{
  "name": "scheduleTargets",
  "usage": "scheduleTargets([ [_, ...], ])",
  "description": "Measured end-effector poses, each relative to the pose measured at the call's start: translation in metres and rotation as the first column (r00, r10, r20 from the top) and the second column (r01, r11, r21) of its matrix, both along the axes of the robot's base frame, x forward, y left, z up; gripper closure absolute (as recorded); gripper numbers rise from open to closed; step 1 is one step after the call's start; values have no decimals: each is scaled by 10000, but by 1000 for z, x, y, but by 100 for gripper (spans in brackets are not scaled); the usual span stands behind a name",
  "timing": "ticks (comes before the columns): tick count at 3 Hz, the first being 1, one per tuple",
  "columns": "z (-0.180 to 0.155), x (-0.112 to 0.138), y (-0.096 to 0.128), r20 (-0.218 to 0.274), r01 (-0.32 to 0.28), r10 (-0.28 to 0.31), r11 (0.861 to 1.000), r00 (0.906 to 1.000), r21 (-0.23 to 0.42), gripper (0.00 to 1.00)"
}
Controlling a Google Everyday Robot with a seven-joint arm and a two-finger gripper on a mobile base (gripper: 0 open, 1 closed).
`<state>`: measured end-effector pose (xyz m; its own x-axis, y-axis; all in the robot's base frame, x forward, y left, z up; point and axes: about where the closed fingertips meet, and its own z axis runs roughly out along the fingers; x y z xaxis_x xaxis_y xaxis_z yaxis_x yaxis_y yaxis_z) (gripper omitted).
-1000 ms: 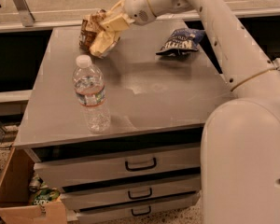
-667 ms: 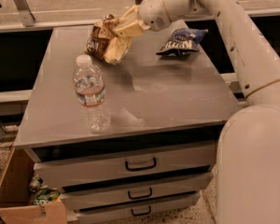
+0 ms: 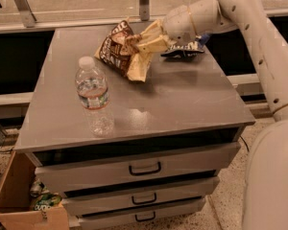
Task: Move brown chip bag near water bottle
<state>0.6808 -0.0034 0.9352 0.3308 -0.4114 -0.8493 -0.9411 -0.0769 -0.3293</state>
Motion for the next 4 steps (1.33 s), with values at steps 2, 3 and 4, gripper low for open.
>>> scheduleTargets([
  [2,0,-45,-24,-84,-600,604,9975,9981,384,100],
  [3,-1,-63,-15,-204,-852,869,9938,9960,707,100],
  [4,0,-76,-10,-246,-983,1009,9908,9946,929,100],
])
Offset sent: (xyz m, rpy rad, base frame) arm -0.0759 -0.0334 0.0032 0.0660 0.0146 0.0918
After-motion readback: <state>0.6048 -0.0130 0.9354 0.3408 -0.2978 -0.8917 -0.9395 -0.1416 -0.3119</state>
